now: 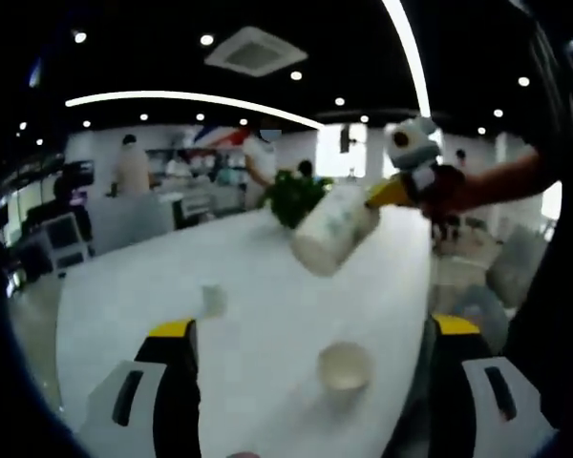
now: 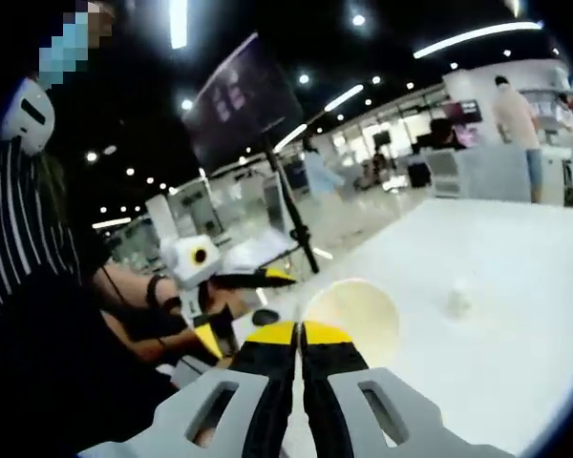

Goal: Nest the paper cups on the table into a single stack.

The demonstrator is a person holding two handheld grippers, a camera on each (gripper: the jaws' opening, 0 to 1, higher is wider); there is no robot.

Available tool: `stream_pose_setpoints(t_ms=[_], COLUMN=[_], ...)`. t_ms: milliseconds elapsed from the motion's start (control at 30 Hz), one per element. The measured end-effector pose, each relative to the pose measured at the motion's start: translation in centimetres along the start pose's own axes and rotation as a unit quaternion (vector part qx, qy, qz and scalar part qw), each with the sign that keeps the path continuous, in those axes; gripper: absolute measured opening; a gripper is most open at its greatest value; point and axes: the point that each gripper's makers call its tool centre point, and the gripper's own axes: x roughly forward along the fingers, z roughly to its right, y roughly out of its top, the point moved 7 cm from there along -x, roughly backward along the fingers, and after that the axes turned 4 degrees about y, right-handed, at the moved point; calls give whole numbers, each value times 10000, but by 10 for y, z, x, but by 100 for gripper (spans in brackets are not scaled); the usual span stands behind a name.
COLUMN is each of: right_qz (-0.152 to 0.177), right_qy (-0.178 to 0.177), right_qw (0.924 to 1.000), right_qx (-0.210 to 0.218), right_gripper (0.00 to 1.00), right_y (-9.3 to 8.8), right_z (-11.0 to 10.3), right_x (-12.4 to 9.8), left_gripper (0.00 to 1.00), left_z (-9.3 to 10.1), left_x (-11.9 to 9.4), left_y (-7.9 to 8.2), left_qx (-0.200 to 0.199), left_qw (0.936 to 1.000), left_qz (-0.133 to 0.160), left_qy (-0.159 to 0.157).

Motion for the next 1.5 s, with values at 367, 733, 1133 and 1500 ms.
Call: stream_pose_setpoints(t_ms=[367,733,1133,1500], right_qz=[-736,-1852,-2803,-3371], right_qy=[-89,-64,258,542], right_qw=[9958,9646,9114,8708], right_qx=[-537,-1878,-3002,-3538], right_gripper=[0,0,0,0], right_y=[10,31,39,61], right_z=[4,-4,-17,-23], right_x=[10,20,39,47], left_gripper=[99,99,99,99], left_z=[-8,-5,-5,-10], left_x=[-4,-5,-11,-17], left_y=[-8,-11,-15,-20], left_qx=[-80,29,-38,-142], left_qw=[9998,9998,9992,9982], left_qz=[-76,-56,10,6], left_qy=[151,198,403,585])
